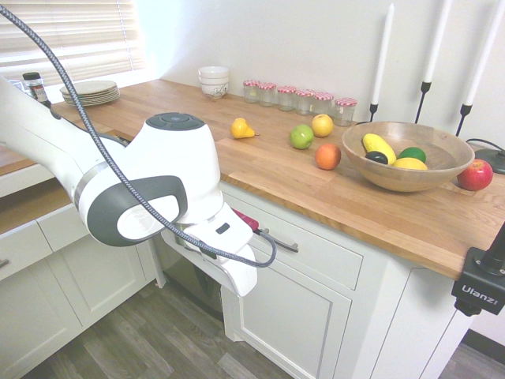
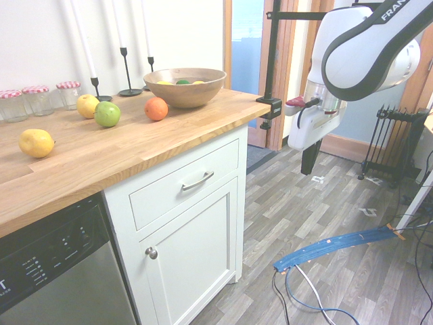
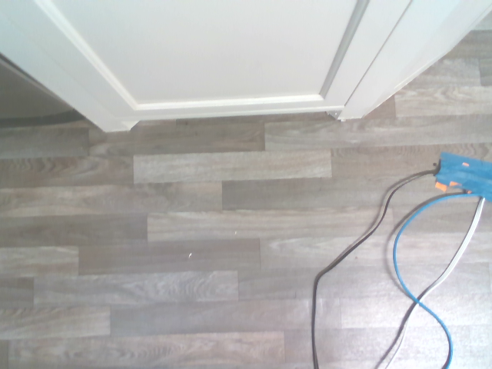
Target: Close the drawer
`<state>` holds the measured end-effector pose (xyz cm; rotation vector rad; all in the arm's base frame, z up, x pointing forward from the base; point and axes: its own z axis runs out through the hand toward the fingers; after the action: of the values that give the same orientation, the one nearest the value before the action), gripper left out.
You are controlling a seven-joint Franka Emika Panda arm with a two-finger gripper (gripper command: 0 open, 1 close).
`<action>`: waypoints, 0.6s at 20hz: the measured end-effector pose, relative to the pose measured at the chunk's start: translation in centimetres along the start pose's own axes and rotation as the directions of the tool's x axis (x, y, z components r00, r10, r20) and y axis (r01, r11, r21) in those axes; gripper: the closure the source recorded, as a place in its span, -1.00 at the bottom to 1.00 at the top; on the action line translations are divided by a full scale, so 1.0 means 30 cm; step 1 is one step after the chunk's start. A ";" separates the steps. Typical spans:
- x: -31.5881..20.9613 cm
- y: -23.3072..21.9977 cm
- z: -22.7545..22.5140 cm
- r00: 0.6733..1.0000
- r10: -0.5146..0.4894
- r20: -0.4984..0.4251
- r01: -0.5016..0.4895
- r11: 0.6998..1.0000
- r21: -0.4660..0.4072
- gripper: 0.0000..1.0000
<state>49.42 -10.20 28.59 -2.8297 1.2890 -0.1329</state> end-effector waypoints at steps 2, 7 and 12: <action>-0.006 0.023 -0.005 1.000 0.001 0.001 -0.001 1.000 0.001 -1.00; -0.018 0.081 -0.033 1.000 -0.001 0.000 0.001 1.000 0.012 -1.00; -0.048 0.120 -0.061 1.000 -0.006 -0.001 0.006 1.000 0.022 -1.00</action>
<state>45.61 -11.48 30.08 -2.8152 1.2715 -0.1478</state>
